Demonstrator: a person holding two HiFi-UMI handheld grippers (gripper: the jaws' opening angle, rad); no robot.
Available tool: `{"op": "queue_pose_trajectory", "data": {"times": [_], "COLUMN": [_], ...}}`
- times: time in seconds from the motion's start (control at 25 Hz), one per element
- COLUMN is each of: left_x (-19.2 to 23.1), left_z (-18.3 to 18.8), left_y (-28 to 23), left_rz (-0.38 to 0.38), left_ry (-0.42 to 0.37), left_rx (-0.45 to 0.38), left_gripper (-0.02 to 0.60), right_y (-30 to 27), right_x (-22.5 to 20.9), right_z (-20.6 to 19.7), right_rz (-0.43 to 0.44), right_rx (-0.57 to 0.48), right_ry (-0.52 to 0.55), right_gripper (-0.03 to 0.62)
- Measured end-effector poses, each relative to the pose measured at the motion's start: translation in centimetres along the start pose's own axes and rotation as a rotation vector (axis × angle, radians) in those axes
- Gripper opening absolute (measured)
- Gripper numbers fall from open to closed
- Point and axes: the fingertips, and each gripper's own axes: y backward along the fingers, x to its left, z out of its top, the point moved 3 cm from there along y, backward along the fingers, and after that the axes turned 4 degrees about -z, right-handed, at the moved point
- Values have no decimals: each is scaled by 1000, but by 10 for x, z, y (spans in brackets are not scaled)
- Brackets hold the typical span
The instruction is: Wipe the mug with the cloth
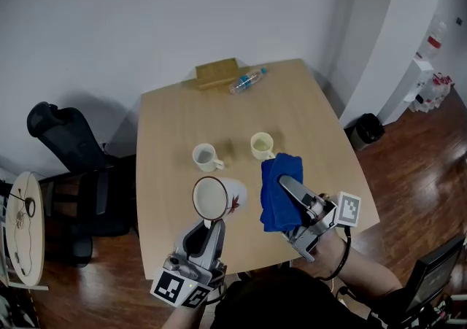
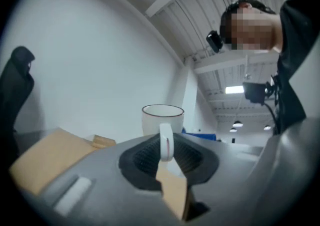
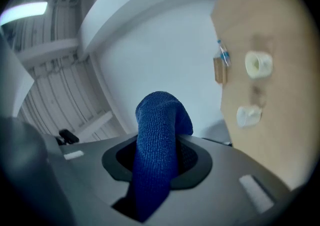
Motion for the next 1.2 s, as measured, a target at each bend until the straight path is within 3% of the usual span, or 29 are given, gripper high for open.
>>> {"op": "queue_pose_trajectory", "data": {"times": [0.08, 0.24, 0.32, 0.36, 0.52, 0.68, 1.0, 1.2], "left_x": [17, 53, 67, 72, 87, 99, 111, 112], "left_z": [-16, -73, -107, -124, -185, -231, -282, -288], "left_y": [5, 20, 27, 30, 37, 42, 68, 73], "left_rz": [76, 169, 183, 182, 184, 200, 223, 218], "left_ry": [-72, -157, -155, -148, -121, -93, -71, -64], "left_rx": [57, 203, 268, 298, 413, 512, 658, 674], "left_gripper": [61, 61, 61, 61, 61, 61, 61, 61], "right_y": [9, 34, 54, 65, 100, 114, 126, 134], "right_x": [-3, -49, -96, -122, -205, -251, -293, -304], "right_z": [18, 37, 33, 29, 20, 10, 0, -2], "right_rz": [-129, -502, -666, -734, -904, -972, -1059, -1104], "right_rx": [47, 242, 387, 463, 633, 739, 846, 871], "right_ry": [295, 1007, 1242, 1306, 1339, 1325, 1261, 1254], "right_gripper": [126, 127, 129, 129, 129, 130, 137, 147]}}
